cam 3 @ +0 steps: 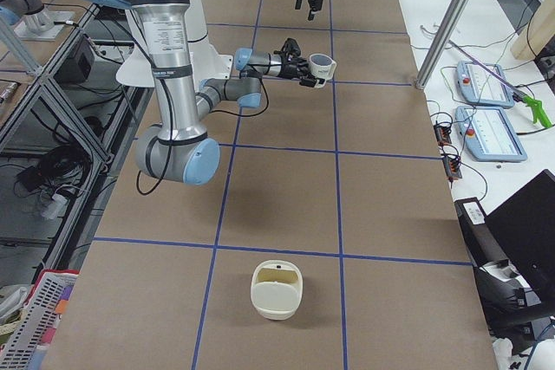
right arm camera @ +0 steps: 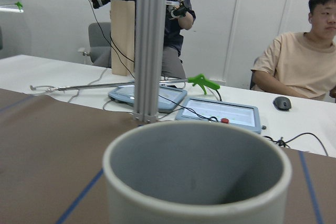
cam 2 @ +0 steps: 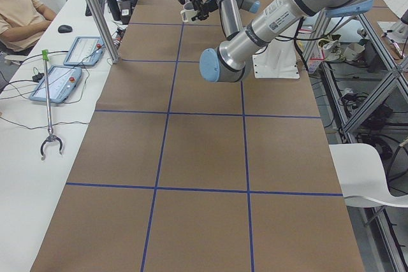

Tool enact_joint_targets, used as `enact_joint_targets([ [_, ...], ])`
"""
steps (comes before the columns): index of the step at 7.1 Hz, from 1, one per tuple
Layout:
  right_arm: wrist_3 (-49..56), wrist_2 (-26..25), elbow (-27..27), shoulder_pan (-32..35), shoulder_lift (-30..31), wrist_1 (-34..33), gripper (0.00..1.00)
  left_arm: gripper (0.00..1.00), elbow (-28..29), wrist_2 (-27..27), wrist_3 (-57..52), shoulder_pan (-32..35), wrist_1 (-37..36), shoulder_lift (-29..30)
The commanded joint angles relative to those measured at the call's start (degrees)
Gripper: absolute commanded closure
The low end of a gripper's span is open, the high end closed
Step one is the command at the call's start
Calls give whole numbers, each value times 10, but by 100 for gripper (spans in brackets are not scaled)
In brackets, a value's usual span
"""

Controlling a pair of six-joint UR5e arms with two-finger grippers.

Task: Left arm hands cup to right arm to dump lemon

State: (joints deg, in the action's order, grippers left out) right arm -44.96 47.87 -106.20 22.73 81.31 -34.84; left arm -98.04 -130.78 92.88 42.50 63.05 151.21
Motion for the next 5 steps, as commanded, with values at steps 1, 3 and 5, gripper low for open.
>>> enact_joint_targets([
  [1,-1,101,-42,92,149,101,58,0,0,2,0,0,0,-2],
  [3,-26,202,-3,172,268,270,63,0,1,3,-1,1,0,-3],
  [5,-204,221,173,211,279,526,80,0,0,9,0,0,0,-6],
])
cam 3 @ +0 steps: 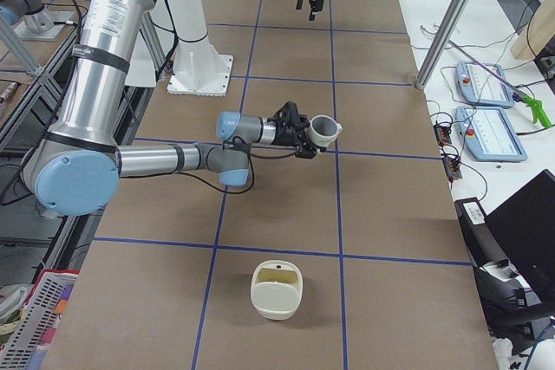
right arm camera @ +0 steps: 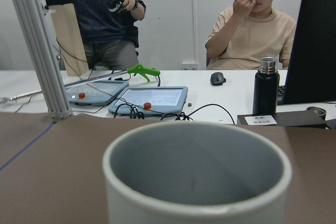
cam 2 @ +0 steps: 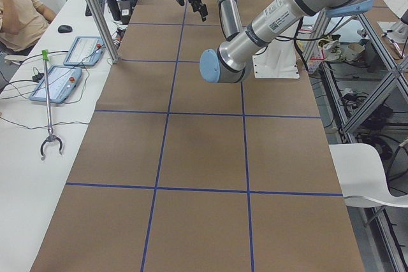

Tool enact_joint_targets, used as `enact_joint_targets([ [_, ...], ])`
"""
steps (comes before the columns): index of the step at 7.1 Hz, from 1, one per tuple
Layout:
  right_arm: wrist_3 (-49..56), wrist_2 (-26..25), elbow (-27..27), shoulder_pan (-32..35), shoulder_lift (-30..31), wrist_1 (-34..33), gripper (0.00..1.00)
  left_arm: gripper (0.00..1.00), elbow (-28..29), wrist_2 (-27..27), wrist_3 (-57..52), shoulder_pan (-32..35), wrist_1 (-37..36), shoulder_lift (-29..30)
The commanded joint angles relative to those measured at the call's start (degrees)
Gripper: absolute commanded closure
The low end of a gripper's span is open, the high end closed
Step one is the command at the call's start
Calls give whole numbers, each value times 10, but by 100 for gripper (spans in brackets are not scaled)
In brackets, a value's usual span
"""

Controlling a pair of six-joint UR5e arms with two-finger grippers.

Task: Left arm hands cup to right arm to dump lemon

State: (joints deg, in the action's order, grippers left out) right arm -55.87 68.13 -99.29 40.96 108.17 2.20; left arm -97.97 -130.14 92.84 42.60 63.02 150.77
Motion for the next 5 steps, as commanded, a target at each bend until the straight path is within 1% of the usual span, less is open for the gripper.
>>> enact_joint_targets([
  [1,-106,89,184,88,11,232,80,0,-1,2,1,-1,-1,-2],
  [2,-140,151,239,155,11,268,82,0,-1,3,1,-1,-1,-2],
  [3,-234,204,258,208,11,289,87,0,-3,3,1,-1,-2,-1],
  [4,-275,272,267,266,8,289,86,0,-3,3,5,-1,-5,0],
  [5,-299,295,280,299,7,288,86,0,-3,3,8,-1,-5,0],
])
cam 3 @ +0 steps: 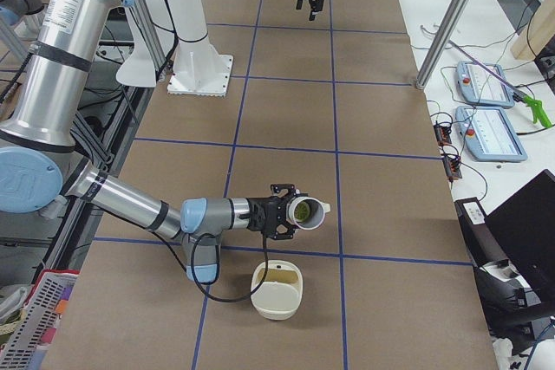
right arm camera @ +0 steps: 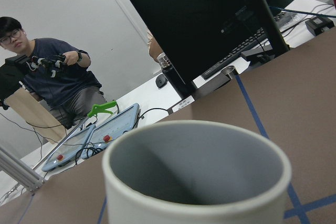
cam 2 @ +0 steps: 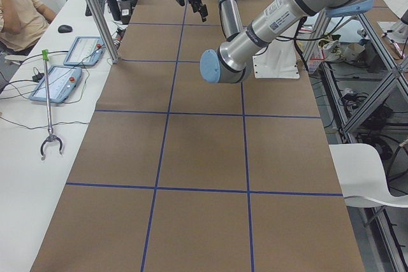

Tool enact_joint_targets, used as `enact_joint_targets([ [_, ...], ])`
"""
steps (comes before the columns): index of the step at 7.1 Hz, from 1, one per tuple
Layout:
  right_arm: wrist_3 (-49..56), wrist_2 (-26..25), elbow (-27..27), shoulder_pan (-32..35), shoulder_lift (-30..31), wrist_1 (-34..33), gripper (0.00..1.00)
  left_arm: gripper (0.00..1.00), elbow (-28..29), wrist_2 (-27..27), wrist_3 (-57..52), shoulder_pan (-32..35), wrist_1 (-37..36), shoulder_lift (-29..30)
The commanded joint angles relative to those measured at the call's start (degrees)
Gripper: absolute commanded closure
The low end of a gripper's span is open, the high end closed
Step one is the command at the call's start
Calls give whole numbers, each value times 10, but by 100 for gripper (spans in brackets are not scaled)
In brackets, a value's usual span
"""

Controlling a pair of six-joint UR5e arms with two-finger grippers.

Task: Left arm hands cup to right arm to dump lemon

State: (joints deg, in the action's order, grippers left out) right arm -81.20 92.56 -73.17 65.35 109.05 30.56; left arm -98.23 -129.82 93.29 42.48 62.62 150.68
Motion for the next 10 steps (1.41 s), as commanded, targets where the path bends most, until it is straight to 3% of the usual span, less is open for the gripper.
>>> enact_joint_targets([
  [1,-140,59,26,71,-5,6,86,0,1,0,4,1,0,0],
  [4,-302,74,41,90,-2,15,86,0,0,0,4,1,-1,2],
  [7,-494,75,101,90,-7,102,87,0,0,1,5,1,-1,4],
  [10,-639,75,131,95,-9,129,87,0,0,1,6,1,-1,6],
])
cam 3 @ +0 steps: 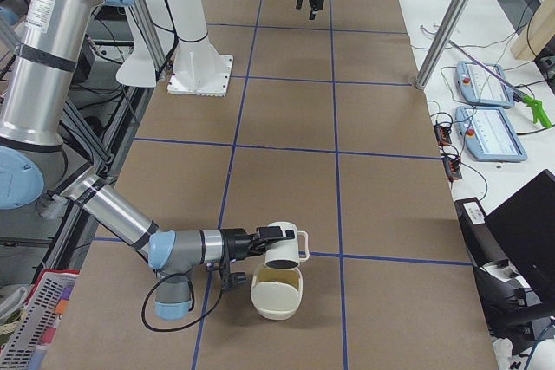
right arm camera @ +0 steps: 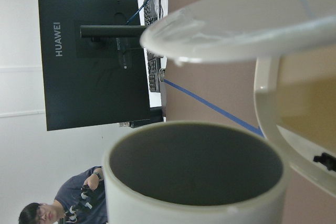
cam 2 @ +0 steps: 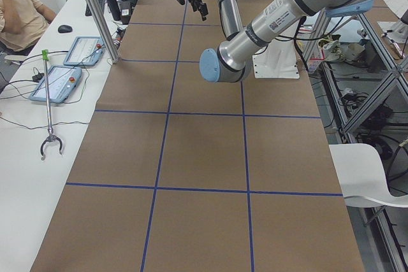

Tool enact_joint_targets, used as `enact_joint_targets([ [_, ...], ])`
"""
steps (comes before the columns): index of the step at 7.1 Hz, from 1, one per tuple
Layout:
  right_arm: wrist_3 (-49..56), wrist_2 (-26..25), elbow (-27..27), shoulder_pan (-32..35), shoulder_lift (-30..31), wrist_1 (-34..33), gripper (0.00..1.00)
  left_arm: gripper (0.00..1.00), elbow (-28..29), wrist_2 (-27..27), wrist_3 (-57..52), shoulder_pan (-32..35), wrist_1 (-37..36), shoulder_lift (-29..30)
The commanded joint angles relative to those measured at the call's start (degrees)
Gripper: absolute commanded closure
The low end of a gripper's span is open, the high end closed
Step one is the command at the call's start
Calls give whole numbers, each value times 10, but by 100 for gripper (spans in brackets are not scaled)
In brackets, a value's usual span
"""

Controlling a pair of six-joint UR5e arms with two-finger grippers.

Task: Left arm hands cup to right arm to dump lemon

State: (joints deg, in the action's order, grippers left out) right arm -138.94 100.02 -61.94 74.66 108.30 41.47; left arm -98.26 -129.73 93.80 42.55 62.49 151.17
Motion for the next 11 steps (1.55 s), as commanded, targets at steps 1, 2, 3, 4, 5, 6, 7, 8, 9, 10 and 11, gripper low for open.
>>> enact_joint_targets([
  [1,-80,-1,43,3,-12,46,87,0,0,0,1,1,0,1],
  [2,-123,-1,44,3,-17,48,87,0,0,0,1,0,0,1],
  [3,-149,-1,45,11,-17,48,87,0,1,2,0,3,0,0],
  [4,-198,0,51,13,-18,67,87,0,0,10,0,5,0,0],
  [5,-233,-1,56,13,-18,84,87,0,0,18,0,5,0,1],
  [6,-248,-1,59,13,-19,85,87,0,0,18,0,12,-2,5],
  [7,-280,-1,60,13,-19,86,87,0,0,31,-1,12,-3,5],
  [8,-316,-1,59,19,-19,86,87,0,0,39,-3,13,-4,8],
  [9,-352,-2,60,21,-26,86,87,0,0,44,-3,15,-5,16],
  [10,-372,0,59,30,-26,86,86,0,0,49,-5,15,-19,23],
  [11,-386,0,59,45,-34,86,86,0,-1,57,-5,15,-23,24],
])
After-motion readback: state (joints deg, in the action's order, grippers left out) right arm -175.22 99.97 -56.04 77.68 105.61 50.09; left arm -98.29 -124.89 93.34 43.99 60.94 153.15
